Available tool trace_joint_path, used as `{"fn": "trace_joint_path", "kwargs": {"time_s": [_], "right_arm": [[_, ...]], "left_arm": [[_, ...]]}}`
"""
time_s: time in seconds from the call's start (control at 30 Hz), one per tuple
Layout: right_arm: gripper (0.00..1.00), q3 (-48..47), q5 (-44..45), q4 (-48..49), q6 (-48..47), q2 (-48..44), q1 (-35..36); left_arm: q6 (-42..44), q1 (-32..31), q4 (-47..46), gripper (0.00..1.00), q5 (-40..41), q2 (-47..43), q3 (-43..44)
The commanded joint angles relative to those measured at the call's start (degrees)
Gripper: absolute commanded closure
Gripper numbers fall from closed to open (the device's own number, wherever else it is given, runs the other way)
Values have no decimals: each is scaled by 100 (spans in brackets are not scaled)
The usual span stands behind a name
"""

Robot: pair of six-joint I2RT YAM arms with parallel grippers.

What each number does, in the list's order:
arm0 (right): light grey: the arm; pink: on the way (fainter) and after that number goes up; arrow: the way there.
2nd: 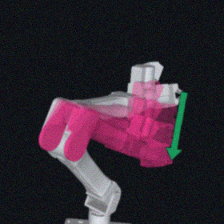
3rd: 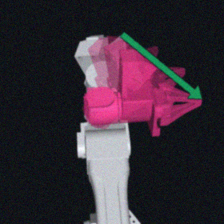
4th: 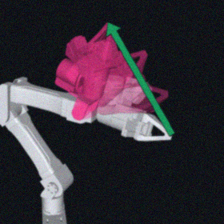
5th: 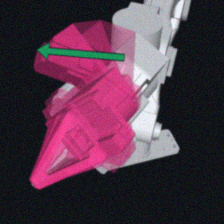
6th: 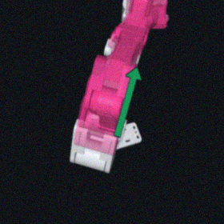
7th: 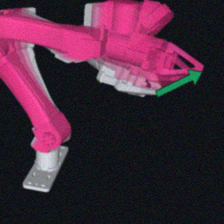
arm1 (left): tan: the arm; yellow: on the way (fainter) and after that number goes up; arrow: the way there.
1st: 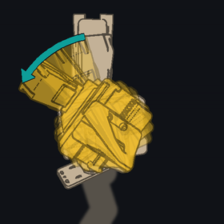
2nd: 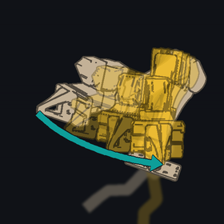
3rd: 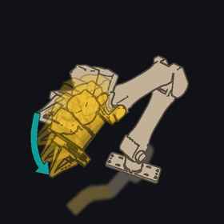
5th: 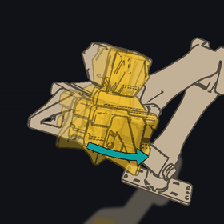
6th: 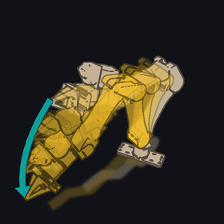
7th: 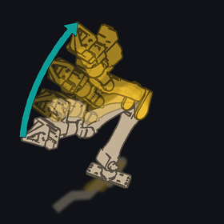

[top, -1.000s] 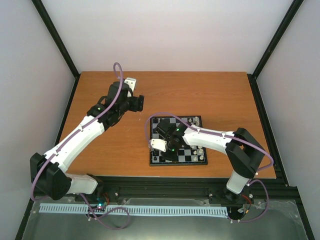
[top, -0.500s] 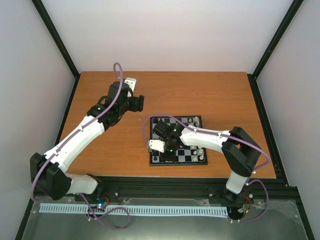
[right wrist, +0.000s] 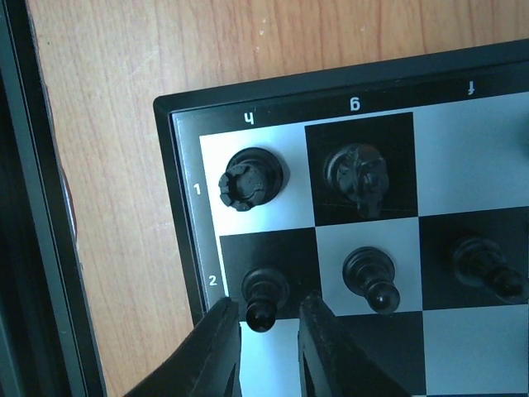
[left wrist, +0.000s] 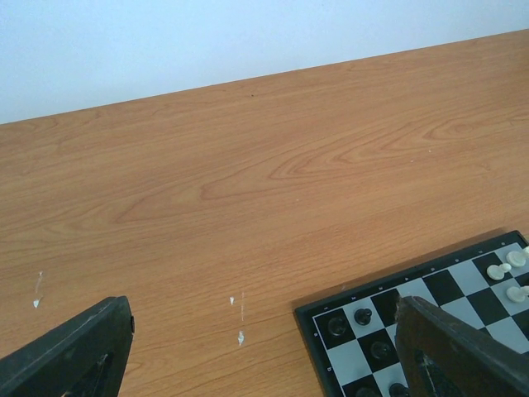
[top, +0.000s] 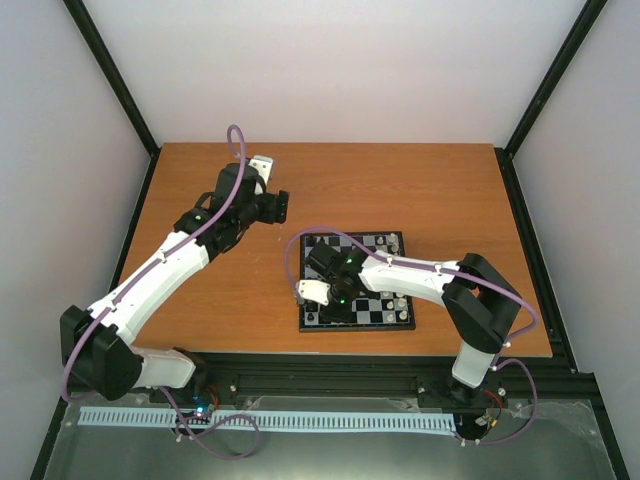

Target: Set up the chess pieces on the board

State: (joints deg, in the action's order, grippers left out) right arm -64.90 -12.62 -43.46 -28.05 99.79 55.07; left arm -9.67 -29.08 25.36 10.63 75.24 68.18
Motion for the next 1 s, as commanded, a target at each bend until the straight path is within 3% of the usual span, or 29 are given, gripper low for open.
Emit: {"fn": "trace_joint_path", "kwargs": {"time_s": [0.0, 0.17, 0.4, 0.6, 0.77, 0.97], "right_arm": [[79, -184, -2, -77, 12, -173, 64], [72, -27, -22, -187, 5, -947, -287], [69, 462, -1020, -146, 133, -2092, -2305], [69, 808, -1621, -91, 170, -2668, -3757], [69, 848, -2014, -136, 170, -2725, -4352], [68, 870, -2076, -118, 165, -2789, -4495]], "left_arm": [[40, 34, -75, 11, -138, -20, 29], [149, 34, -82, 11, -490, 50, 17], [59, -71, 632, 25, -1454, 761, 465], [908, -958, 1365, 35, -1679, 1546, 1030], [1019, -1380, 1672, 40, -1523, 2229, 1306], [1161, -2030, 2188, 44, -982, 3169, 1901]]}}
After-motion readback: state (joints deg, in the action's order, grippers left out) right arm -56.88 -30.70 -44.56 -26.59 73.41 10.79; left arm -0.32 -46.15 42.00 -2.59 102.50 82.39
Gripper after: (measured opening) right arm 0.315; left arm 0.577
